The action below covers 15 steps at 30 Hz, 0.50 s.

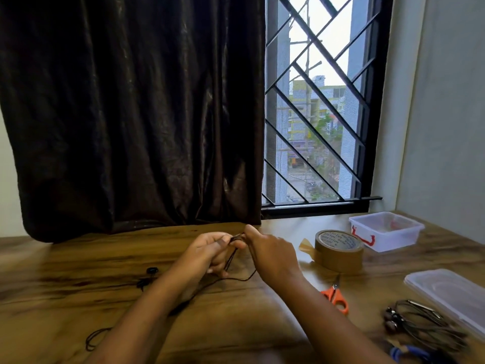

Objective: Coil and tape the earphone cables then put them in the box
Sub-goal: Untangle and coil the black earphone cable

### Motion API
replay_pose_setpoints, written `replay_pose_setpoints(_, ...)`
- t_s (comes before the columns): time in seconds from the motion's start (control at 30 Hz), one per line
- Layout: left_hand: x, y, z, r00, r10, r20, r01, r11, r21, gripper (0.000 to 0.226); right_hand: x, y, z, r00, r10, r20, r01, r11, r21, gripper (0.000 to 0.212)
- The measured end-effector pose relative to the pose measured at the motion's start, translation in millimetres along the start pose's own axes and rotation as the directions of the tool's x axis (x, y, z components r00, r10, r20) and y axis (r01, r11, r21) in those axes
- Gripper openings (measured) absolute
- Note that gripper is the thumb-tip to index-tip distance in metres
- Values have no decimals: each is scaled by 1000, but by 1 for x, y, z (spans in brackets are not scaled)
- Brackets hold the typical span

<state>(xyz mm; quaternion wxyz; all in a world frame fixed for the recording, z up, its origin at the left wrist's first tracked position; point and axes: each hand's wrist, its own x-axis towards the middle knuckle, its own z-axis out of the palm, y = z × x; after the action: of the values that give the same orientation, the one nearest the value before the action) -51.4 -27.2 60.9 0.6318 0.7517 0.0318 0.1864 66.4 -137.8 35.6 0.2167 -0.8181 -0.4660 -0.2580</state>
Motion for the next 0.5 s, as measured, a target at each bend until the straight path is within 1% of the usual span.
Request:
replay_pose_setpoints(0.13,-1,7,8,991,71,-113,-99,957,-271,37,-2,-9,8,998,21,67,-26,997,74,26)
replay_pose_setpoints(0.2,0,9,10,982,92,-166,-148,920,-364,36,-4,-16,12,994,-14,110,3,995,104,24)
replay_pose_setpoints(0.27,2,8,9,968,93,-233,-186,891,-415,33,-7,-25,17,984,-90,156,66,987,150,23)
replay_pose_setpoints(0.4,9,-3,-3,909,69,-411,-246,884,-397,28,-11,-45,21,932,-193,307,120,963,242,20)
replay_pose_setpoints(0.43,12,-7,-9,891,75,-448,-252,902,-350,29,-12,-48,21,919,-210,333,109,949,296,19)
replay_pose_setpoints(0.47,14,-10,-15,875,87,-477,-237,935,-264,30,-12,-51,19,911,-227,345,98,931,353,19)
replay_pose_setpoints(0.5,16,-14,-20,863,106,-493,-196,972,-133,32,-13,-52,16,911,-241,336,98,915,391,19)
